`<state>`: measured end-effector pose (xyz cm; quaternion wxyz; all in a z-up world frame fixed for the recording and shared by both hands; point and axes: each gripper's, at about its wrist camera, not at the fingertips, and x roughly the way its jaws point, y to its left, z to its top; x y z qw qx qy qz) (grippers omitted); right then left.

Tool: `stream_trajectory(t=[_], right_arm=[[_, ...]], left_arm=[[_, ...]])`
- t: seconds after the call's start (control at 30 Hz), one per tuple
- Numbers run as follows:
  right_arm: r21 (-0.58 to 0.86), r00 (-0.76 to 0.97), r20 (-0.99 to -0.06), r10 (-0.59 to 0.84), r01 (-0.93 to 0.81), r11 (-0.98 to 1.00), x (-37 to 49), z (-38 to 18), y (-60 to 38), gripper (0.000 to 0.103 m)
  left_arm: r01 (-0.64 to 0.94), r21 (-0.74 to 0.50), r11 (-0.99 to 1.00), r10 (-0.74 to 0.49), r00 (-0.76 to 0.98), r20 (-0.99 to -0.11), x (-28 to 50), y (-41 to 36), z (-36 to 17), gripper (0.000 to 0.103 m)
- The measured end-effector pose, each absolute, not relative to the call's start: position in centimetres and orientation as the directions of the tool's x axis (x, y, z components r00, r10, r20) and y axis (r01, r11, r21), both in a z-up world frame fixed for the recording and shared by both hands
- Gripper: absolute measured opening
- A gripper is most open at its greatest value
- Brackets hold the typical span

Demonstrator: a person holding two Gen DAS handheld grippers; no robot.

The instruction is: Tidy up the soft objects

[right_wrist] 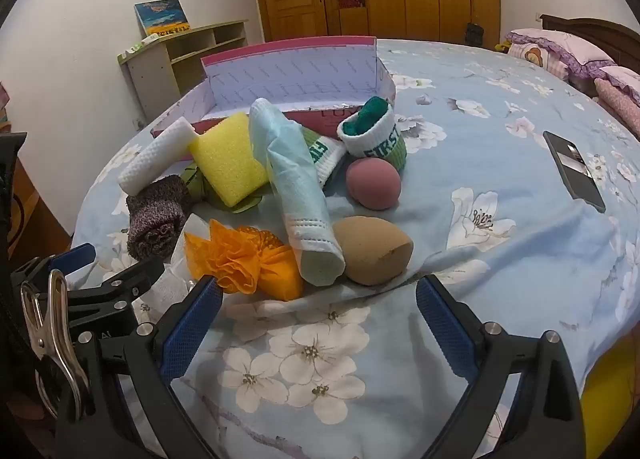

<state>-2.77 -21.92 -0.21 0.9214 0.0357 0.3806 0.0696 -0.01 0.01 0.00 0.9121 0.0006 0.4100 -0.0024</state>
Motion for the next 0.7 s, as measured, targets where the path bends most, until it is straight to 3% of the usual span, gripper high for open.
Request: stream_trajectory(t=[0.7], right_arm=[[0.115, 0.696, -0.701, 0.153, -0.101, 0.988, -2.65, -0.04, -21.95, 0.1]], left_arm=[[0.003, 0.002, 1.0, -0.001, 0.661, -0.751, -0.01, 0.01, 0.0, 0.102]])
